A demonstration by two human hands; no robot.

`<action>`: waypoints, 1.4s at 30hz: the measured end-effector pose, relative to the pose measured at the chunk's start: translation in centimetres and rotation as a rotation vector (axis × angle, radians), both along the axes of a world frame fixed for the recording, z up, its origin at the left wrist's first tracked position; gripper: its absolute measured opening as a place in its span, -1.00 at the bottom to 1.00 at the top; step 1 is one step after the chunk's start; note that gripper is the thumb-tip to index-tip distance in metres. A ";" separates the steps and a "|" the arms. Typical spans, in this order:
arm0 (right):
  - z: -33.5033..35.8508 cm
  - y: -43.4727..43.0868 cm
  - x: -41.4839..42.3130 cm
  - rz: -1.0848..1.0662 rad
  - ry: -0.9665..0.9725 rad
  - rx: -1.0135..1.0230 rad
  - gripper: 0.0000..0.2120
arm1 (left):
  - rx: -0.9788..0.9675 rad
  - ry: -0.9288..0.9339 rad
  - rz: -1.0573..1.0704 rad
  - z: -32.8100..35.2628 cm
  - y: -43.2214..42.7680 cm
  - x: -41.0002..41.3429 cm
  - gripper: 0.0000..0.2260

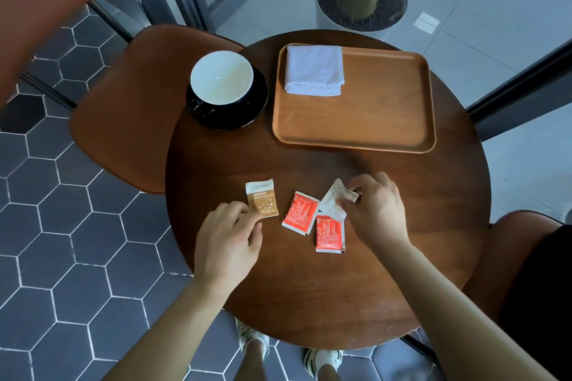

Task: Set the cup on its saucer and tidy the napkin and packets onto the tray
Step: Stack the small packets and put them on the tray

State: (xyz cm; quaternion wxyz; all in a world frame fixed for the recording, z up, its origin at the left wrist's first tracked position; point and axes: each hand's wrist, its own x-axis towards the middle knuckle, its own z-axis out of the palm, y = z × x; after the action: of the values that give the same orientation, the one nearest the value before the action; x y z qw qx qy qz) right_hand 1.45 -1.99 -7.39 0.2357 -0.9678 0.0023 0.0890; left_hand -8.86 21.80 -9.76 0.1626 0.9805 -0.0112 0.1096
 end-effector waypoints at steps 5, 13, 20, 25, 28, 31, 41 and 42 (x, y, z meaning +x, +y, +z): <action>1.3 -0.5 0.1 -0.175 -0.069 0.208 -0.90 | -0.058 -0.009 0.051 -0.4 0.2 -0.4 -0.76; 2.6 5.3 -3.5 0.321 -0.207 0.317 -0.85 | 0.044 0.111 -0.027 -0.4 0.7 -0.8 -0.65; 0.6 4.6 -5.4 0.315 -0.229 0.221 -0.87 | -0.023 0.071 -0.001 0.3 1.6 -0.2 -0.71; 0.4 5.4 -3.7 0.251 -0.232 0.028 -0.72 | 0.014 0.131 -0.014 0.0 1.4 0.2 -0.68; 0.5 6.5 -2.7 0.332 -0.175 -0.102 -0.63 | 0.018 0.142 -0.020 -0.4 1.5 -0.1 -0.66; 0.6 7.3 -2.1 0.389 -0.171 -0.119 -0.66 | 0.011 0.140 -0.044 -0.8 1.8 -0.5 -0.63; 0.9 9.6 -1.3 0.484 -0.186 0.074 -0.56 | -0.093 0.071 0.052 -0.9 2.0 -1.7 -0.67; 0.9 10.0 -1.2 0.502 -0.181 0.098 -0.57 | -0.089 0.076 0.060 -0.8 2.0 -1.7 -0.67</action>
State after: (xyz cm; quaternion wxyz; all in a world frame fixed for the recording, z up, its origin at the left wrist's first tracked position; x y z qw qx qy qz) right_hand 0.24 8.02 -6.51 0.2518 -0.9296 -0.2630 0.0580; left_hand -10.57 23.77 -10.58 0.2031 0.9757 0.0295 0.0774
